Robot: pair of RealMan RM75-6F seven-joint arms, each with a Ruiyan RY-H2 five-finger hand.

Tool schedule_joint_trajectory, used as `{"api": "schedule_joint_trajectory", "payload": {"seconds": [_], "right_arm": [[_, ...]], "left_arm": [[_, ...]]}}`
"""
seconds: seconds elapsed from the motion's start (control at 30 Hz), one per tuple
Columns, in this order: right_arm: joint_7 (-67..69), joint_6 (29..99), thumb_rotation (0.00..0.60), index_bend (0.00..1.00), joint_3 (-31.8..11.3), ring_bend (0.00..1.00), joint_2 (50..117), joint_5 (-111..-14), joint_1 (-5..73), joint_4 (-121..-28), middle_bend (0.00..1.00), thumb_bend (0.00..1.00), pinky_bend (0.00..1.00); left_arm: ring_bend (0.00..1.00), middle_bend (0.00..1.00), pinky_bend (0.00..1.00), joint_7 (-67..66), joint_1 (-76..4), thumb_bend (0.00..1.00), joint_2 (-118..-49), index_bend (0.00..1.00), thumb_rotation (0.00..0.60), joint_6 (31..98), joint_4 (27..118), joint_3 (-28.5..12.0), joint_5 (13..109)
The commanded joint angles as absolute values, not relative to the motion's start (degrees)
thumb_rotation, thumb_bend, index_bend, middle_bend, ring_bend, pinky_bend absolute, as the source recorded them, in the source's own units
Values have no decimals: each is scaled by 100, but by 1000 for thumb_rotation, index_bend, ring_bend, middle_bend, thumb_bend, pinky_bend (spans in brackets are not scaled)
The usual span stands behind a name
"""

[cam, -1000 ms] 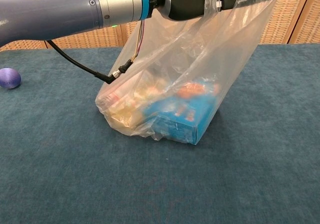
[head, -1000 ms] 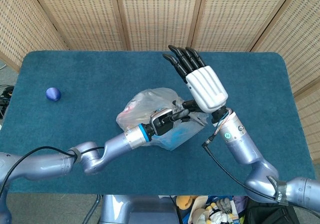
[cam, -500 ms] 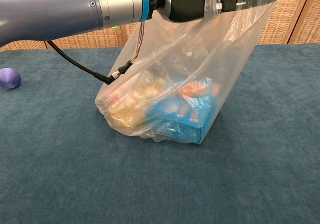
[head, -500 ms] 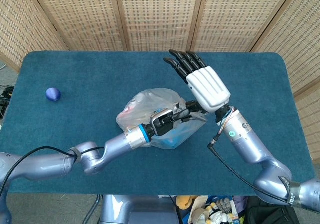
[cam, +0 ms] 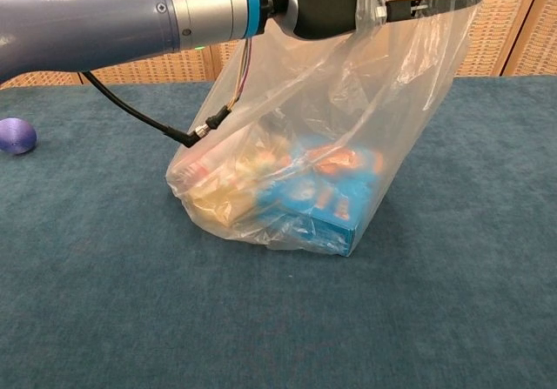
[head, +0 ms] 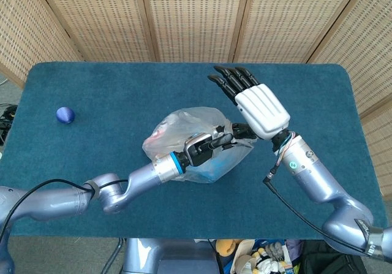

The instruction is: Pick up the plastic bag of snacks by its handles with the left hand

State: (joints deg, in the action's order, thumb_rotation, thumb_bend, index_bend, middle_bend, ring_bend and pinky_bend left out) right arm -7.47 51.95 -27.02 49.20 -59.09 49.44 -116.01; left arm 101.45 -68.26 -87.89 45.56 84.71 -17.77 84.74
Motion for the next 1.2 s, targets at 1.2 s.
{"api": "schedule_joint_trajectory", "payload": {"seconds": [1.2], "right_arm": [[18, 5541, 600, 0, -2159, 0, 4291, -6996, 4156, -11778, 0, 0, 27]], "left_arm": [[145, 128, 147, 9905, -6803, 303, -8764, 271, 291, 4484, 8653, -1887, 8320]]}}
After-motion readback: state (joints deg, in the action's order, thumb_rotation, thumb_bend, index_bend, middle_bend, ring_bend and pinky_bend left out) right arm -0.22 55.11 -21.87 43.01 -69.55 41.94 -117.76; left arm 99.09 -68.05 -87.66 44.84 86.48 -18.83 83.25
